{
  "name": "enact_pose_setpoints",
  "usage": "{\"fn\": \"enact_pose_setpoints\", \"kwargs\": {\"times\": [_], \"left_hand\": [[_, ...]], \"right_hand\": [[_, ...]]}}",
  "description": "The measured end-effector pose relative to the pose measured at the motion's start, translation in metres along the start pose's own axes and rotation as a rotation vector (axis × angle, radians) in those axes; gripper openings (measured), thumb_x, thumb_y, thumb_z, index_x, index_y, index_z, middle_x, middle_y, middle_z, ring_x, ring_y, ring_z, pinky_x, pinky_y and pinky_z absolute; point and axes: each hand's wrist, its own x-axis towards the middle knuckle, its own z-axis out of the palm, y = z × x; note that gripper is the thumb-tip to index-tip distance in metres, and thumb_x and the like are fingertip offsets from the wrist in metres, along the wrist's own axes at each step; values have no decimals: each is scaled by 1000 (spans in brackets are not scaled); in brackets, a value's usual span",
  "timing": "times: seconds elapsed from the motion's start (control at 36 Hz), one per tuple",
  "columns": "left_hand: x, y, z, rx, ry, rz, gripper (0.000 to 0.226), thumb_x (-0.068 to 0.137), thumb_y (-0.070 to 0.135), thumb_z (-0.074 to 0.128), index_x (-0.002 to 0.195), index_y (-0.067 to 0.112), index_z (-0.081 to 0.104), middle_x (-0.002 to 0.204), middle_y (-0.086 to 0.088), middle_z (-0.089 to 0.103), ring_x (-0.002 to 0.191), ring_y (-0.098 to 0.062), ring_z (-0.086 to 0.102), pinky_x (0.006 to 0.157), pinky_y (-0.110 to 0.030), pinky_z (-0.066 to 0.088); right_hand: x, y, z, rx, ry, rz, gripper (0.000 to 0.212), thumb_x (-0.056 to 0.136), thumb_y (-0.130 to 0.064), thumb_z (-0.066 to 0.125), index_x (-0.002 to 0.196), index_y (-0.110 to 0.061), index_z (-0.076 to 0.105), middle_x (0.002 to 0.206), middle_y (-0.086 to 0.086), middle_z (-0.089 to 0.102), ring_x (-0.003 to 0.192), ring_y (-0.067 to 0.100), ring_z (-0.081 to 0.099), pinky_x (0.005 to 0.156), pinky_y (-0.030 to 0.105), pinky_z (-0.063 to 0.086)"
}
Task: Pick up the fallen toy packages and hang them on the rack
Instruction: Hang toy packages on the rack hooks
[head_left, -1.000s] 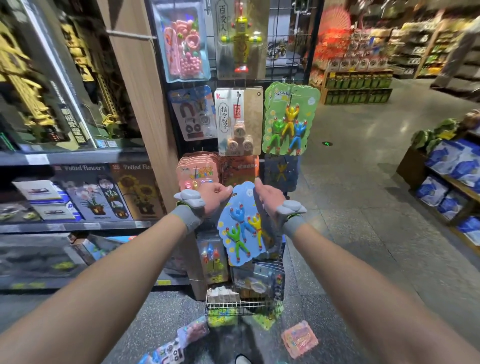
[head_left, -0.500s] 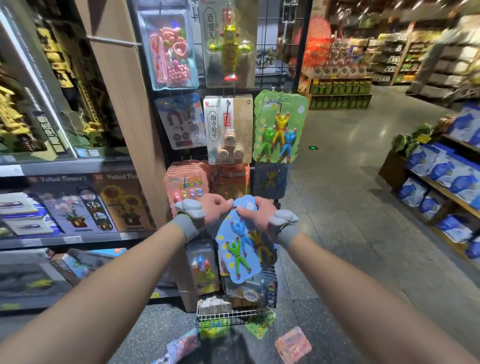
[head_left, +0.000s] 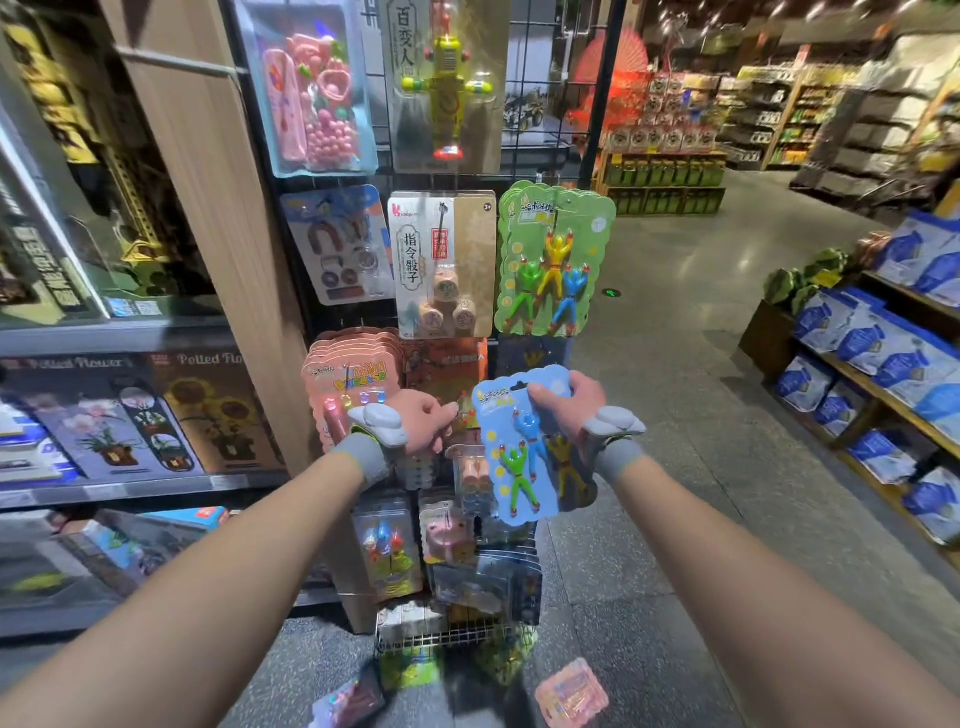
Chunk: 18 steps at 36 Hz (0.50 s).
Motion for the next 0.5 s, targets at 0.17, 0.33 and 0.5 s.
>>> {"fn": "enact_pose_setpoints", "kwargs": {"times": [0.17,0.33,0.5], "left_hand": [[10,-3,-4,125,55,-8,52,98,47,50,56,16,42,54,0,45,51,-15,42,55,-28,35],[16,2,-10,143,38,-12,53,100,45,48,55,18,39,50,4,41,49,-13,38,50,-27,29],[21,-2,-8,134,31,-13,52,100,46,47,58,16,41,55,0,41,52,-15,38,52,-28,31]], "right_hand": [[25,12,-19,-6,120,70,56,74,-48,75,115,-13,63,110,6,69,99,26,66,88,47,55],[36,11,-22,3,167,79,55,73,-50,71,111,-12,62,106,6,68,96,27,65,88,50,54],[43,0,-20,-36,205,91,43,87,-43,64,110,-8,59,108,10,65,97,30,62,90,50,52]]}}
